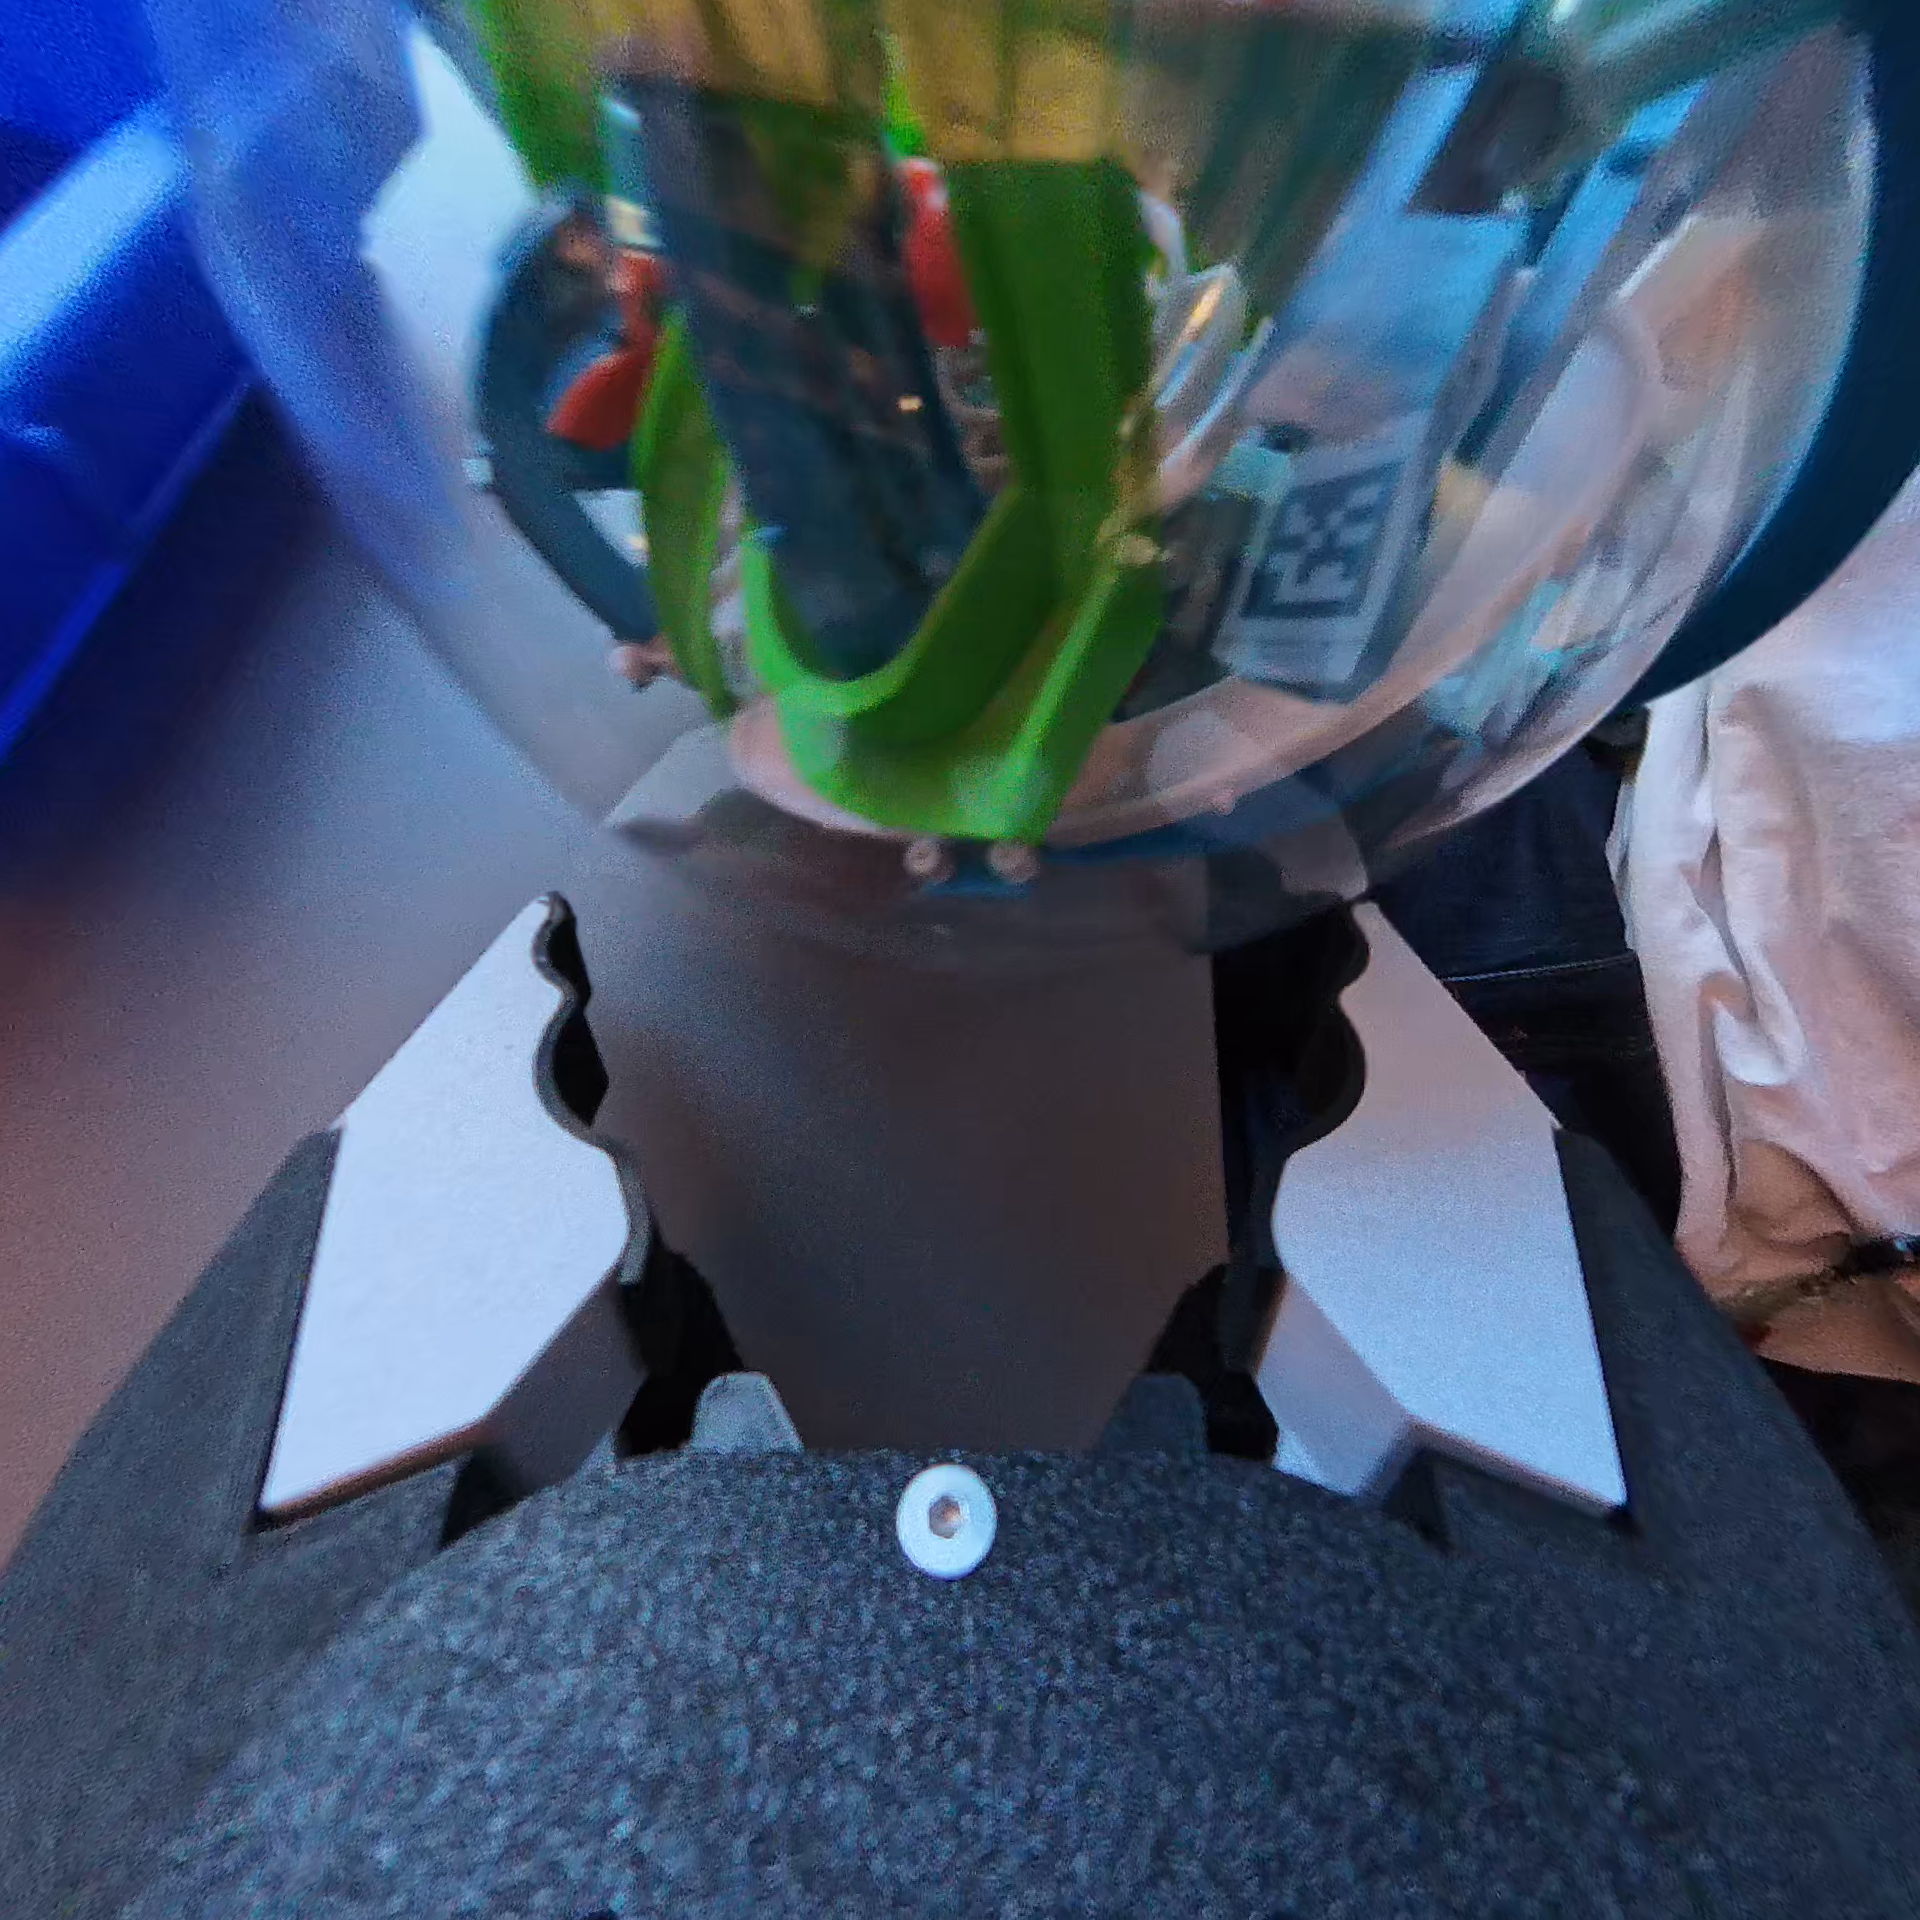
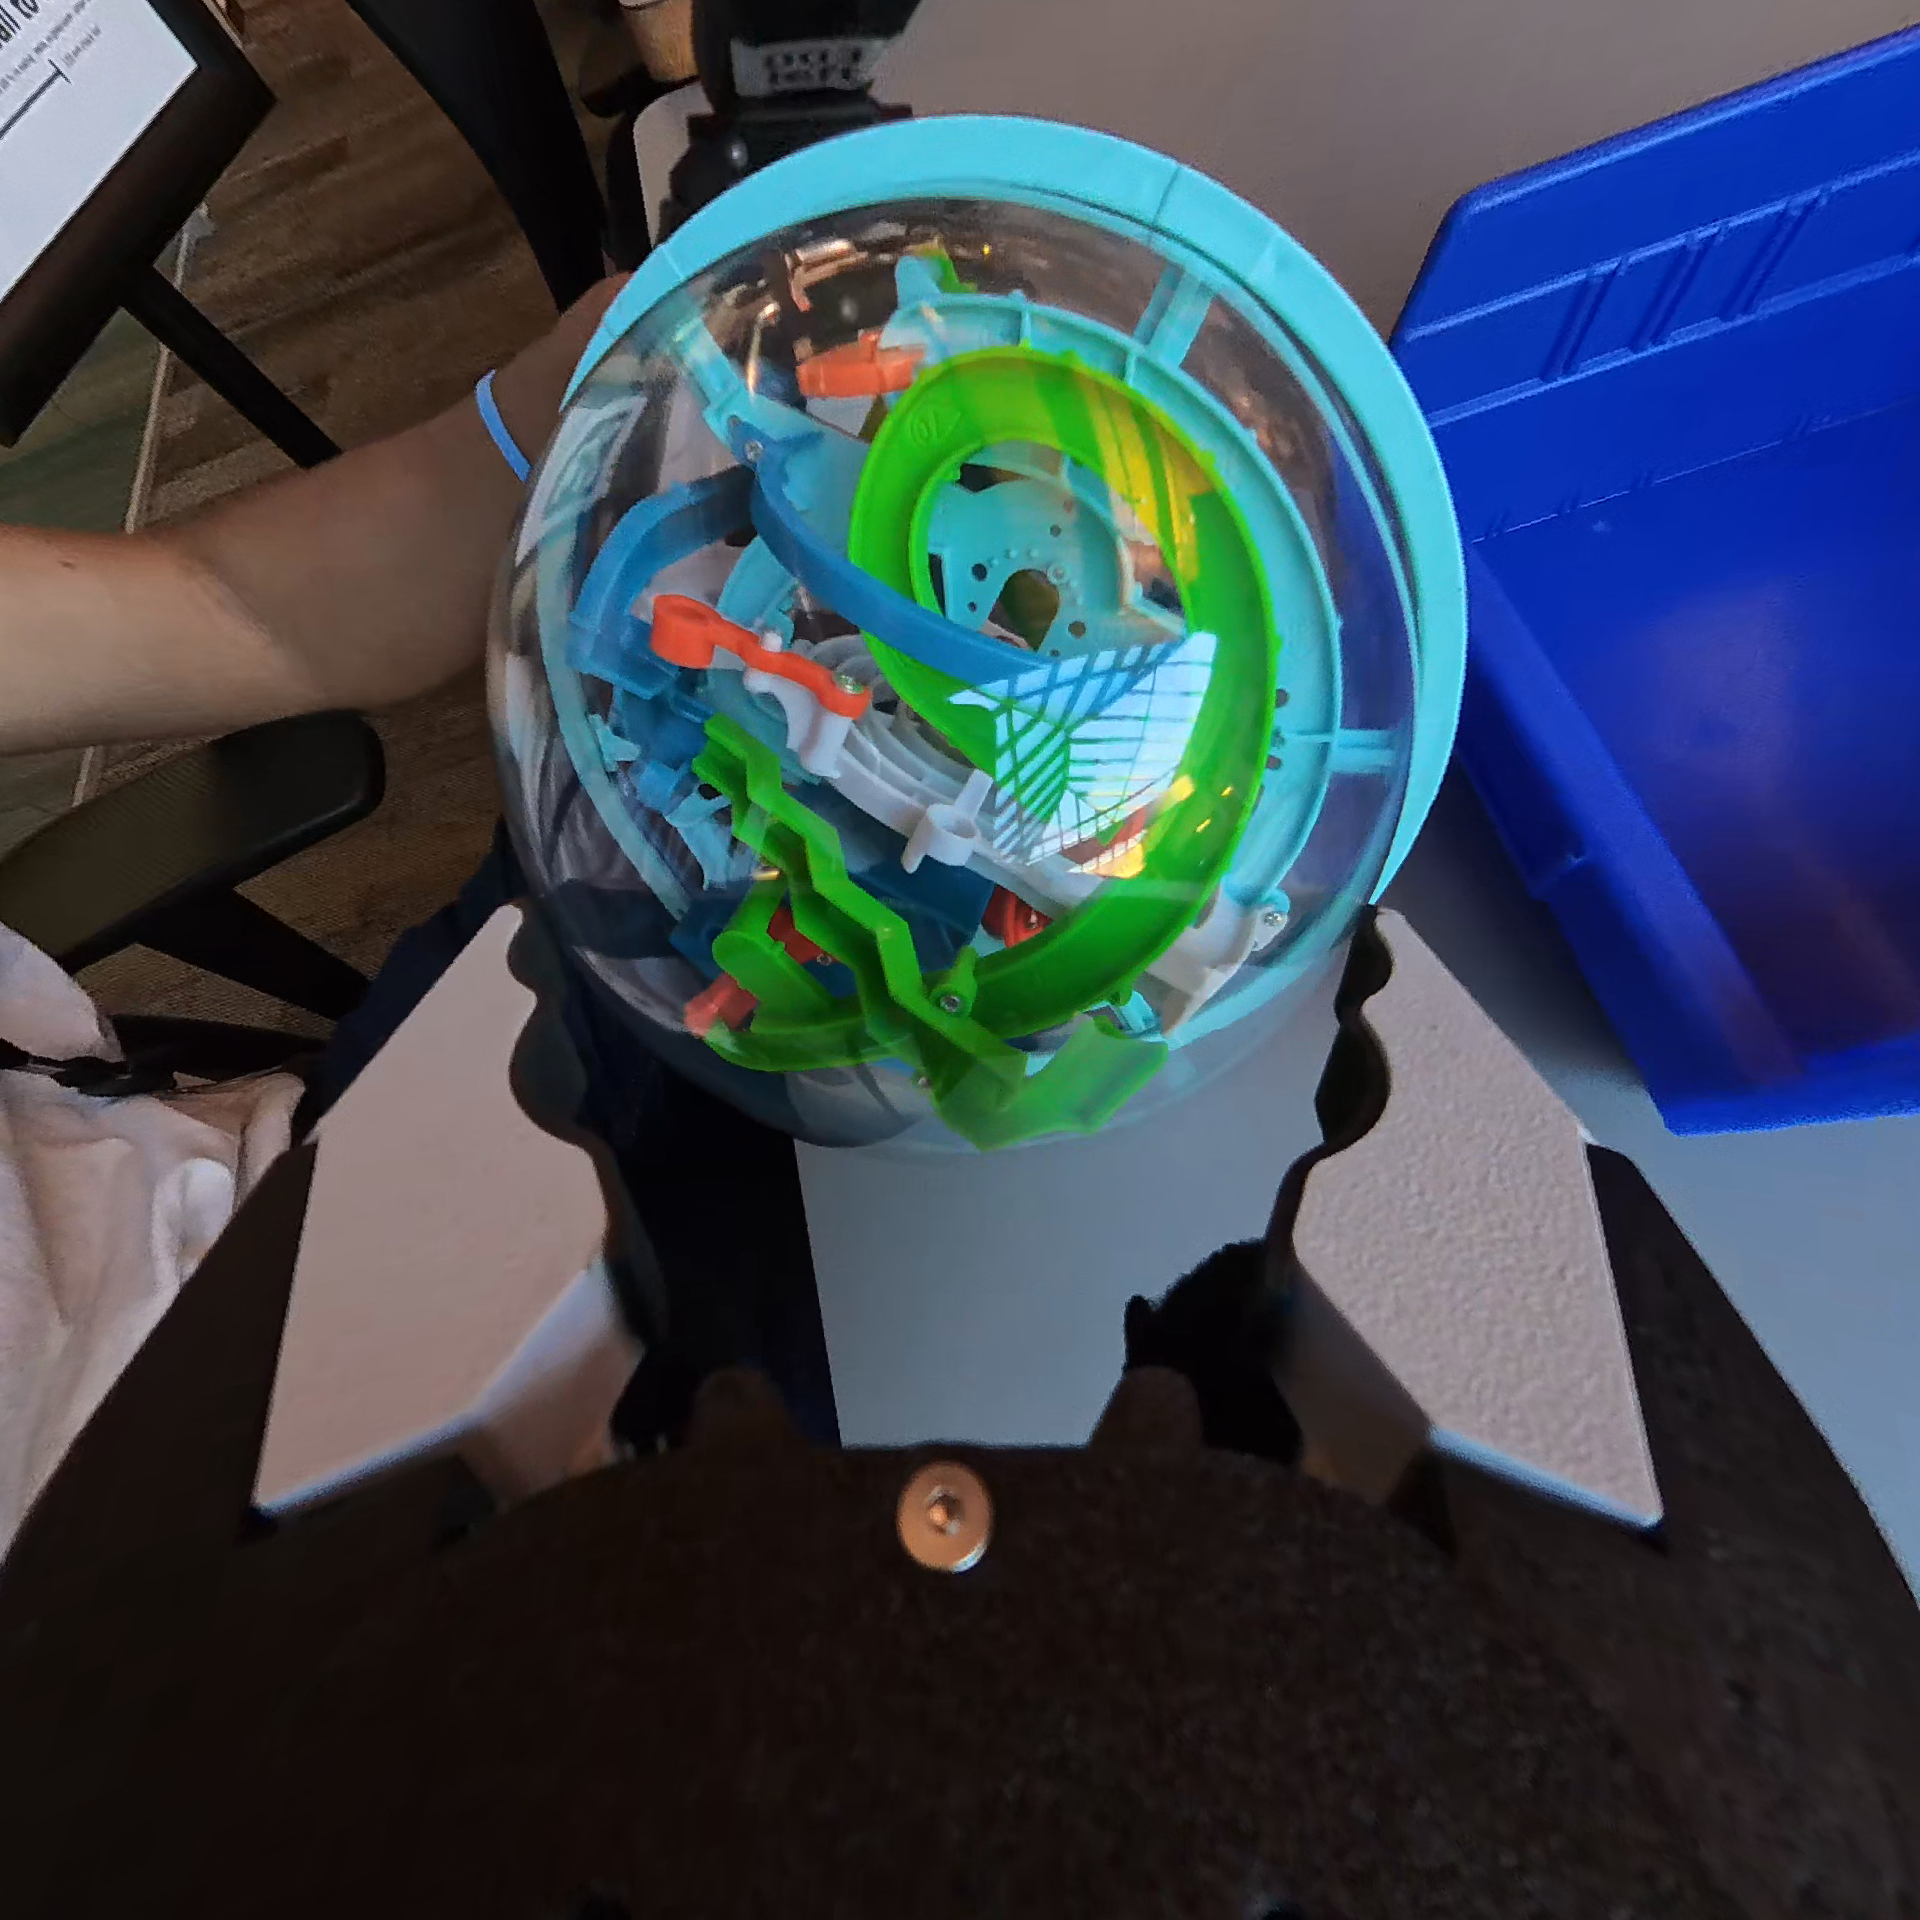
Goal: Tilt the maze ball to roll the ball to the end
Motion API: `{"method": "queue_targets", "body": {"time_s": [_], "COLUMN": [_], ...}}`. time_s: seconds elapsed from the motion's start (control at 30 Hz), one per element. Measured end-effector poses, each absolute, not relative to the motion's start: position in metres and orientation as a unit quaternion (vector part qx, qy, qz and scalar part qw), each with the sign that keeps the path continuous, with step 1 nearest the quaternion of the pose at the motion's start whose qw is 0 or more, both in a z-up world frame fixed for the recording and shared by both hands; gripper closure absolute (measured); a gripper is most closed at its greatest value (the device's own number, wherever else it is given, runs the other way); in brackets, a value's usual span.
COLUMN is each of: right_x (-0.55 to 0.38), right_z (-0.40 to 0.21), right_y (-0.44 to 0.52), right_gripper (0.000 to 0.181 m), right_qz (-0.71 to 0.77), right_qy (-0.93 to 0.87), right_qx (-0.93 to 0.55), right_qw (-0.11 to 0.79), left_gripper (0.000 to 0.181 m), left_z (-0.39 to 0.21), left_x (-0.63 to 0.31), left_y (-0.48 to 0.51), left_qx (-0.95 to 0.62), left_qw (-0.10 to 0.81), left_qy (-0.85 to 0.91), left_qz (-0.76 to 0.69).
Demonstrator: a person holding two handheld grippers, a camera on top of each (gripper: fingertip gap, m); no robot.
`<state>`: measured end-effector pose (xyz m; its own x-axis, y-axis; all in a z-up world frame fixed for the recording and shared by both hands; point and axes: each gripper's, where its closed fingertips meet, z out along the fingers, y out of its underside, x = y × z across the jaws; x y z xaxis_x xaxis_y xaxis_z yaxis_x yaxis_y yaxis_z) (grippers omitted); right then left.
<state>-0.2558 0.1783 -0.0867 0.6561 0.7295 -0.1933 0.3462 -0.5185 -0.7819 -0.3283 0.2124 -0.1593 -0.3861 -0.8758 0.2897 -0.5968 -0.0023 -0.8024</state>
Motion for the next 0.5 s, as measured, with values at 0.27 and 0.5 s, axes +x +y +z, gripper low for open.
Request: {"method": "queue_targets", "body": {"time_s": [0.27, 0.5], "right_x": [-0.257, -0.261], "right_z": [-0.083, -0.080], "right_y": [0.184, 0.189], "right_gripper": [0.038, 0.035], "right_qz": [0.279, 0.289], "right_qy": [-0.315, -0.320], "right_qx": [-0.823, -0.810], "right_qw": [0.381, 0.398], "left_gripper": [0.031, 0.035], "left_z": [-0.140, -0.141], "left_x": [-0.324, -0.322], "left_y": [0.236, 0.224], "left_qx": [-0.516, -0.485], "left_qw": [0.171, 0.148], "left_qy": [0.665, 0.689], "left_qz": [-0.512, -0.517]}}
